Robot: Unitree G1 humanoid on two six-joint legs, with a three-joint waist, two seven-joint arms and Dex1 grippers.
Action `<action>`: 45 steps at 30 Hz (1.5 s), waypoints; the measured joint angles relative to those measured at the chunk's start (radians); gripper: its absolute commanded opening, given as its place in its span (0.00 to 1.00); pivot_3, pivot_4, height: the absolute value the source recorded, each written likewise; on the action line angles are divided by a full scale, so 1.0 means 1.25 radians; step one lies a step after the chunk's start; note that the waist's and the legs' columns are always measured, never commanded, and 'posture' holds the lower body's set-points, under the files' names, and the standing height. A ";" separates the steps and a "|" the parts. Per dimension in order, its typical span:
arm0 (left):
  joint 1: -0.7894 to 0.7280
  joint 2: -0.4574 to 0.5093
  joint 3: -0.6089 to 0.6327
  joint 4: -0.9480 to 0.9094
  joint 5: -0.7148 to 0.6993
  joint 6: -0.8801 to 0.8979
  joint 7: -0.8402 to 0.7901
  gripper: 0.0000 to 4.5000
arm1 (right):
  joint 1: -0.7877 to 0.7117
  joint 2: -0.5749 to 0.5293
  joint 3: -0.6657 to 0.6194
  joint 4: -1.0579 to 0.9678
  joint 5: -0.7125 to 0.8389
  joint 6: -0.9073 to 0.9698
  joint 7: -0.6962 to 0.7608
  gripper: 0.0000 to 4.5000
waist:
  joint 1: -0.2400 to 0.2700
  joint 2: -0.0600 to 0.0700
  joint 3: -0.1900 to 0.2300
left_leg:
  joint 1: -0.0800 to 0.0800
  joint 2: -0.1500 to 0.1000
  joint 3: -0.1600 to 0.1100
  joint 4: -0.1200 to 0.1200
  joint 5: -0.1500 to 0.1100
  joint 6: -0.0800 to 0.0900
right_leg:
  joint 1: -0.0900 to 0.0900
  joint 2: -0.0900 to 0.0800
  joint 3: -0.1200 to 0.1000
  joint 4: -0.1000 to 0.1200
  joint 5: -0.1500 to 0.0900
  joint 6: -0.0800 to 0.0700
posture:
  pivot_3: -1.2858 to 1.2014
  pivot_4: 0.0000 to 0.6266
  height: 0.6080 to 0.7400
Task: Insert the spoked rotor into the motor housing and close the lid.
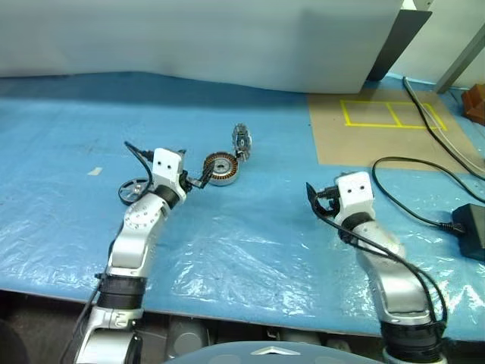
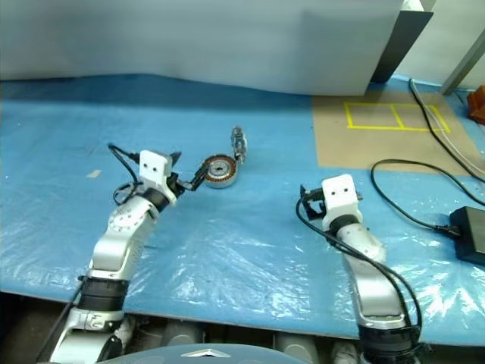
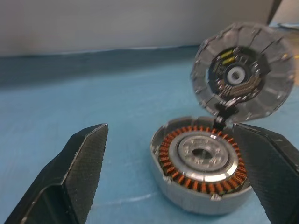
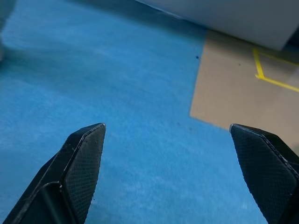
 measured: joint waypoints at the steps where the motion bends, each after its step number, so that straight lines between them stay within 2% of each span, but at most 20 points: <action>1: -0.012 0.018 0.004 0.005 -0.017 0.009 -0.029 1.00 | -0.013 -0.030 -0.005 -0.006 0.024 0.018 0.035 0.99 | 0.000 0.000 0.000 | 0.000 0.000 0.000 0.000 0.000 0.000 | 0.000 0.000 0.000 0.000 0.000 0.000 | 0.52 0.24 1.00; 5: -0.082 0.103 0.014 0.032 -0.082 0.048 -0.164 1.00 | -0.088 -0.166 -0.003 -0.030 0.132 0.102 0.206 0.99 | 0.001 0.000 0.000 | 0.000 0.000 0.000 0.001 0.000 0.000 | 0.000 0.000 0.000 0.001 0.000 0.000 | 0.52 0.24 1.00; 9: -0.130 0.212 -0.011 0.045 -0.112 0.076 -0.334 1.00 | -0.201 -0.283 0.033 -0.018 0.199 0.119 0.364 0.99 | 0.001 0.000 0.000 | 0.001 0.001 0.001 0.002 0.000 0.000 | -0.001 0.000 0.001 0.003 0.000 -0.001 | 0.52 0.24 1.00; 13: -0.178 0.285 -0.026 0.092 -0.114 0.070 -0.461 1.00 | -0.265 -0.338 0.087 0.034 0.211 0.094 0.467 0.99 | 0.004 0.000 0.000 | 0.001 0.001 0.001 0.003 0.000 0.000 | -0.001 0.000 0.001 0.005 -0.003 -0.005 | 0.52 0.24 1.00; 17: -0.183 0.334 -0.045 0.115 -0.109 0.049 -0.567 1.00 | -0.273 -0.351 0.131 0.068 0.212 0.066 0.532 0.99 | 0.004 0.000 0.000 | 0.000 0.001 0.001 0.003 0.000 0.001 | -0.001 0.000 0.001 0.006 -0.003 -0.006 | 0.52 0.24 1.00; 22: -0.127 0.330 -0.069 0.108 -0.099 0.027 -0.609 1.00 | -0.231 -0.348 0.170 0.084 0.169 -0.021 0.541 0.99 | 0.004 0.000 0.000 | 0.000 0.001 0.001 0.003 0.000 0.000 | -0.002 0.000 0.001 0.008 -0.004 -0.007 | 0.52 0.24 1.00; 27: -0.072 0.271 -0.081 0.097 -0.093 0.022 -0.569 1.00 | -0.211 -0.300 0.190 0.135 0.118 -0.082 0.497 0.99 | 0.004 0.000 0.000 | 0.000 0.002 0.001 0.006 0.000 0.001 | -0.002 0.000 0.001 0.009 -0.004 -0.007 | 0.52 0.24 1.00; 33: -0.068 0.247 -0.079 0.095 -0.093 0.025 -0.527 1.00 | -0.213 -0.289 0.190 0.141 0.104 -0.094 0.489 0.99 | 0.004 0.000 0.000 | 0.000 0.002 0.001 0.006 0.001 0.002 | -0.002 0.000 0.001 0.009 -0.003 -0.008 | 0.52 0.24 1.00; 45: -0.108 0.266 -0.059 0.162 -0.075 -0.008 -0.523 1.00 | -0.256 -0.289 0.198 0.141 0.100 -0.095 0.521 0.99 | 0.002 0.000 0.000 | 0.000 0.002 0.001 0.006 0.001 0.002 | -0.002 0.000 0.001 0.009 -0.003 -0.008 | 0.52 0.24 1.00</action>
